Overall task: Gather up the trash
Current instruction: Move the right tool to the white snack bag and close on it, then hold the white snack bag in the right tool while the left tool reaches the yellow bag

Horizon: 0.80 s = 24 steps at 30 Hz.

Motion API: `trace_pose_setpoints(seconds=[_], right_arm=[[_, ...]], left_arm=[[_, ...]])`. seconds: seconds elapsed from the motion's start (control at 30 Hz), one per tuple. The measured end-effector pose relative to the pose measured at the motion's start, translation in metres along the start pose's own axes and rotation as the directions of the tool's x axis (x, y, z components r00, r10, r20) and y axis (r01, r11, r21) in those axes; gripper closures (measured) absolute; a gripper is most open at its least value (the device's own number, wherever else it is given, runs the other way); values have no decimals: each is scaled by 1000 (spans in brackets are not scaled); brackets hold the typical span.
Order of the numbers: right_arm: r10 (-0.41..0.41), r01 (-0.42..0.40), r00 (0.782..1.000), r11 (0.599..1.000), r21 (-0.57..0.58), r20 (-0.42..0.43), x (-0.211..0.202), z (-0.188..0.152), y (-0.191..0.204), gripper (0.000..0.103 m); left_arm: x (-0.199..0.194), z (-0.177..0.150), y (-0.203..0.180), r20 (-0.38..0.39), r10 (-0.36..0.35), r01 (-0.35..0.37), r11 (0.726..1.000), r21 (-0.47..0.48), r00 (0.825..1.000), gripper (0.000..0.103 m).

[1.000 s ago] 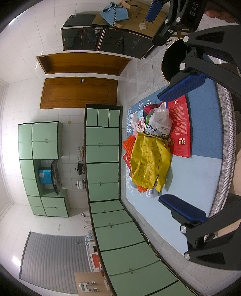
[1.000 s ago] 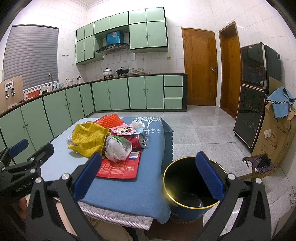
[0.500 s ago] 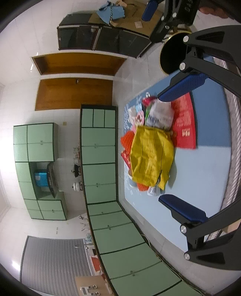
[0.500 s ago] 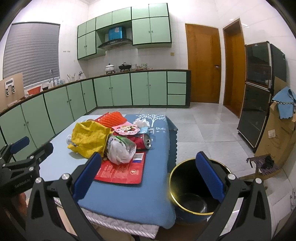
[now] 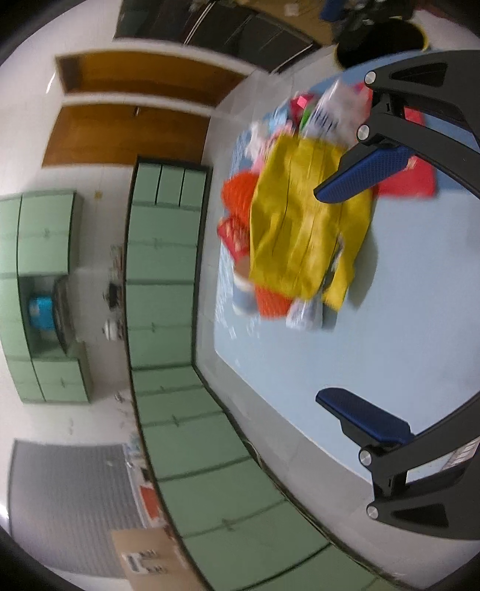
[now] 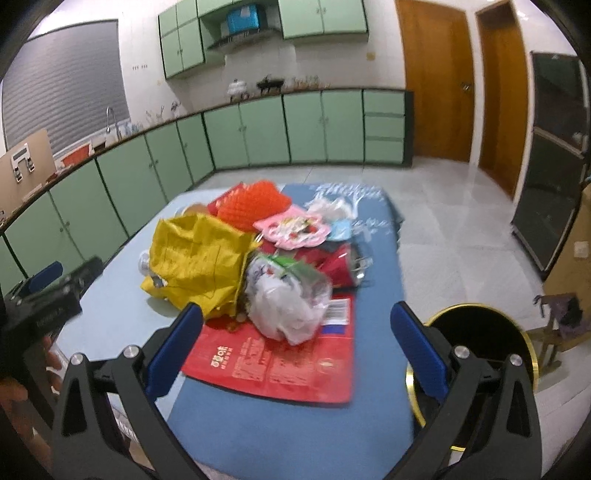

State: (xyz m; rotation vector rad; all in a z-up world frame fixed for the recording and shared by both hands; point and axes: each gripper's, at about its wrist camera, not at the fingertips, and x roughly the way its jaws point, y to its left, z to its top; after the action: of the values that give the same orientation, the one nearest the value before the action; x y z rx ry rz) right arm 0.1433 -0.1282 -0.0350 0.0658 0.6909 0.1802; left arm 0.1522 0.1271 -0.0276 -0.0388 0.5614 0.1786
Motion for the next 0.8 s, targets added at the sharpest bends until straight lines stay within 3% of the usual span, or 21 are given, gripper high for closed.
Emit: trace_pose_setpoints(seconds=[0.17, 0.3, 0.43, 0.5, 0.63, 0.8], right_arm=[[35, -34, 996, 999, 15, -79, 40, 3, 6, 22], [37, -37, 992, 999, 3, -118, 62, 6, 10, 30], [39, -39, 988, 999, 6, -152, 78, 8, 10, 46], [36, -35, 985, 999, 5, -169, 84, 8, 11, 49], [38, -38, 981, 999, 3, -189, 91, 7, 7, 63], [76, -77, 977, 997, 3, -201, 89, 7, 7, 75]], left_arm=[[35, 2, 21, -58, 11, -12, 999, -29, 998, 6], [58, 2, 21, -125, 35, -31, 999, 32, 992, 6], [74, 2, 23, -196, 10, -3, 999, 33, 981, 6], [82, 2, 21, -233, -7, 15, 999, 32, 972, 6], [84, 2, 15, -213, -21, 36, 997, 66, 977, 6], [86, 3, 7, -228, -81, 99, 992, 71, 970, 6]])
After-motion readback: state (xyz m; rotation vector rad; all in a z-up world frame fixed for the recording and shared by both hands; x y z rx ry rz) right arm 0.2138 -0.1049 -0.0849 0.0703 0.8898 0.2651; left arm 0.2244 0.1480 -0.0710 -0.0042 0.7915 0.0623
